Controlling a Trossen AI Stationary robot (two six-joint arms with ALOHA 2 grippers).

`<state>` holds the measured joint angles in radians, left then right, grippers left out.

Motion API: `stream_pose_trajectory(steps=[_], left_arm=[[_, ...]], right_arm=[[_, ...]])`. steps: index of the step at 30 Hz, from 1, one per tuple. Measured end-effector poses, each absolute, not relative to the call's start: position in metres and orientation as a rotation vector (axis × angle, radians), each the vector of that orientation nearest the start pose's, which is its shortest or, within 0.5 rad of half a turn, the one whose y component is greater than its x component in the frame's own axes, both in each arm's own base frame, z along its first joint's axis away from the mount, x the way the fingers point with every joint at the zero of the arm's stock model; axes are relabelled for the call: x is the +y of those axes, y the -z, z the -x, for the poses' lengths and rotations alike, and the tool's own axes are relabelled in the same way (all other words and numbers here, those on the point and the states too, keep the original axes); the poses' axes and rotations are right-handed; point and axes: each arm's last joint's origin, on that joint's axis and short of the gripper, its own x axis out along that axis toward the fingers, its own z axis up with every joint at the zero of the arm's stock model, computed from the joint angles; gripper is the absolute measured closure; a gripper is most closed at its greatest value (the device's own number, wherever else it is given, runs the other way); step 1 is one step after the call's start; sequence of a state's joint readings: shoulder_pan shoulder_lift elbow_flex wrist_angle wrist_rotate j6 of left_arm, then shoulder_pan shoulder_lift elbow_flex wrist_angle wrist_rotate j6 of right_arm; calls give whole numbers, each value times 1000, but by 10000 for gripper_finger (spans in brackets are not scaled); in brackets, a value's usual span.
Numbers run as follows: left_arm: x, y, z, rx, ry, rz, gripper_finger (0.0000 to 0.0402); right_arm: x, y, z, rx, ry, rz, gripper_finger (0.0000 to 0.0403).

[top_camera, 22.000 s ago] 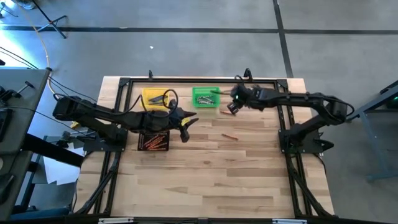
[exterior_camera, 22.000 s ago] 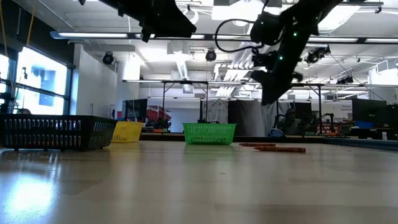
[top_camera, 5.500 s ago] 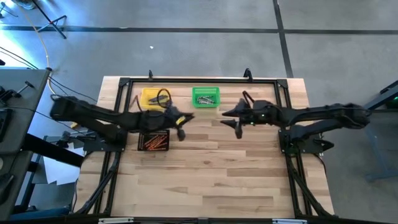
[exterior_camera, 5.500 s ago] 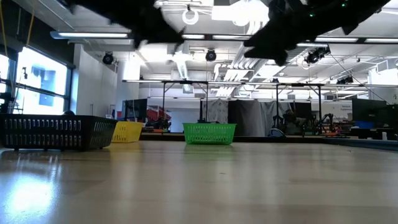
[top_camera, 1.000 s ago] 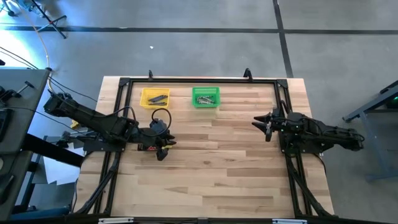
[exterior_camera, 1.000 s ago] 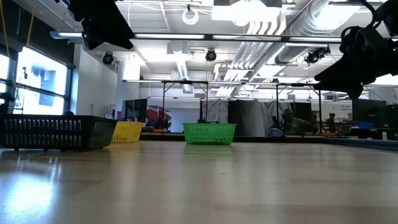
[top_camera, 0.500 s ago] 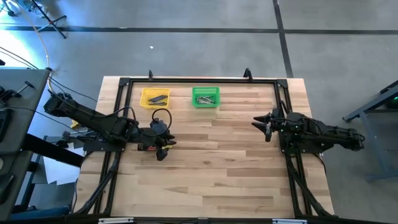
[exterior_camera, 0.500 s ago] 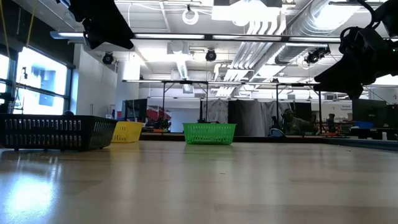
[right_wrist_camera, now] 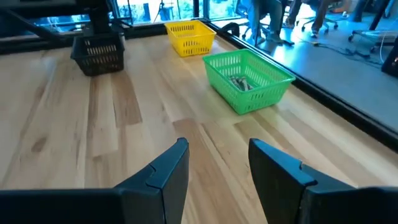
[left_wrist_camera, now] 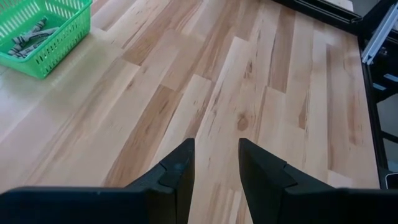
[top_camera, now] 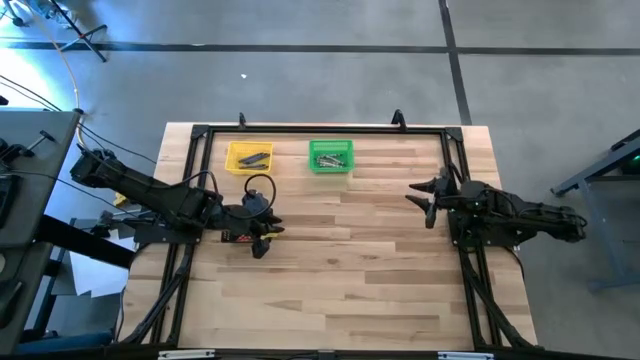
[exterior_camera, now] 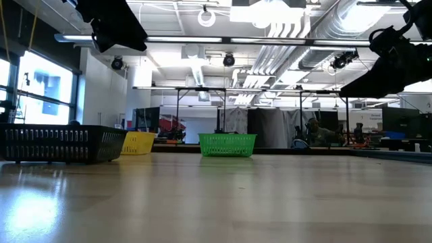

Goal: Sort crayons
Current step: Return to Home Position

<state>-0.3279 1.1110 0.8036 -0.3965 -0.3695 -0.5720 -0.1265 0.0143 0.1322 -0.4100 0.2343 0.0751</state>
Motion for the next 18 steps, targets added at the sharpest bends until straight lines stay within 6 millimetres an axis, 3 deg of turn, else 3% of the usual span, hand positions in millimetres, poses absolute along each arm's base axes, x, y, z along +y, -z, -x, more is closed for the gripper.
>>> stream_pose_trajectory(steps=[7,13,18], left_arm=[[-63,-262,-218,623,-227,316,291],[-63,-262,-218,622,-233,336,291],[-63,-262,-218,621,-233,336,291]], right_arm=[[-17,-168,-83,249,391,-205,242],[-19,-171,-83,252,402,-48,242],[-15,-175,-85,208,268,-35,242]])
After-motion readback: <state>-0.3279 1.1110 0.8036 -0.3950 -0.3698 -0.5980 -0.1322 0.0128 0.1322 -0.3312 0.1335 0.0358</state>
